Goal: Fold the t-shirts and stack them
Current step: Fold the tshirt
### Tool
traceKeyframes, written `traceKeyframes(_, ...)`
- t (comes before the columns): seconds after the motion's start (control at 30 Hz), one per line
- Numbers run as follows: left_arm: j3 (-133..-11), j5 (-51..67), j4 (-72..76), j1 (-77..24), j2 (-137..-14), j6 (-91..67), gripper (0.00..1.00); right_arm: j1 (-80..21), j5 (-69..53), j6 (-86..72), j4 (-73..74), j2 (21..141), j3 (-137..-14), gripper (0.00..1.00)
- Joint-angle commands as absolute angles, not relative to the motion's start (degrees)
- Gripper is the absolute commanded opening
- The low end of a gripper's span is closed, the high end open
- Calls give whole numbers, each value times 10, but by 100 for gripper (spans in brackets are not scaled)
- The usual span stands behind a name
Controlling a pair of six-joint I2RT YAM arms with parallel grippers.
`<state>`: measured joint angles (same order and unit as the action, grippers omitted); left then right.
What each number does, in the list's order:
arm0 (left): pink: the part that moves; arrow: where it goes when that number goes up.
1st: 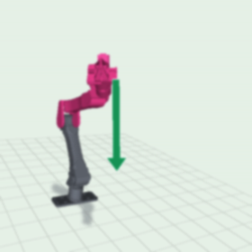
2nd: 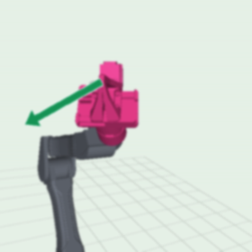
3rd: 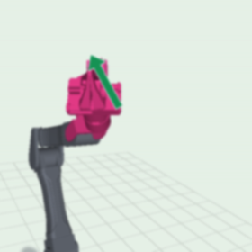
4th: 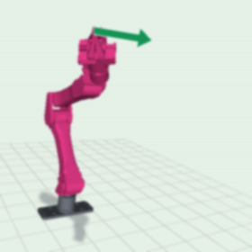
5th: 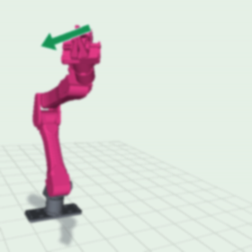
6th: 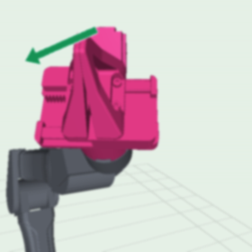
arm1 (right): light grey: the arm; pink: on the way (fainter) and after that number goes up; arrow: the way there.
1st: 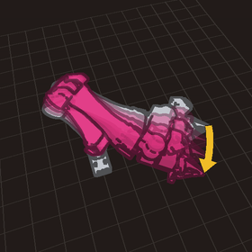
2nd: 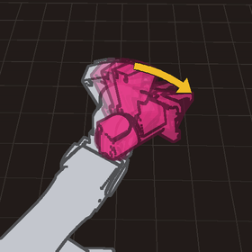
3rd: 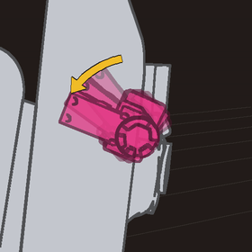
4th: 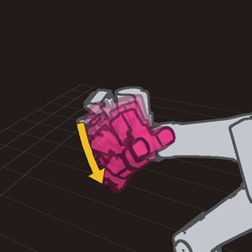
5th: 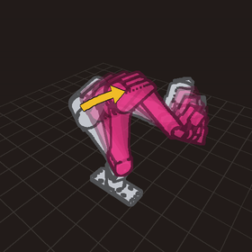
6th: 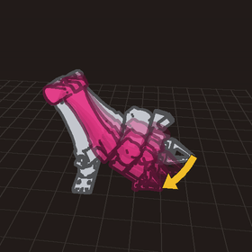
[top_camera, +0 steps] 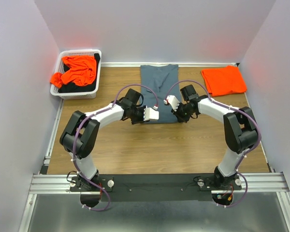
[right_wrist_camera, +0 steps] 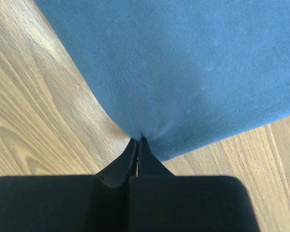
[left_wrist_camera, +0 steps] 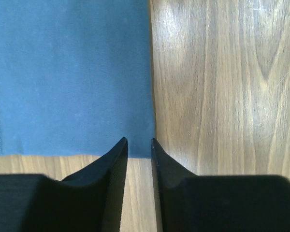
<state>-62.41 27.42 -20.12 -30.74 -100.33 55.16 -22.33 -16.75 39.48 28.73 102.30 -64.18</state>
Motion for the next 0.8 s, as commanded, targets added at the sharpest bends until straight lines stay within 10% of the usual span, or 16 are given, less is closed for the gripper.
traceKeyframes(0.0,-632,268,-207,-307,-1001,555,38,-227,-173,389,312,1023,-654,1)
traceKeyframes(0.47,-630,251,-230,-316,-1074,599,37,-227,-177,391,314,1044,-657,1)
traceKeyframes(0.77,-646,250,-274,-316,-1031,601,1,-227,-189,389,344,999,-656,0)
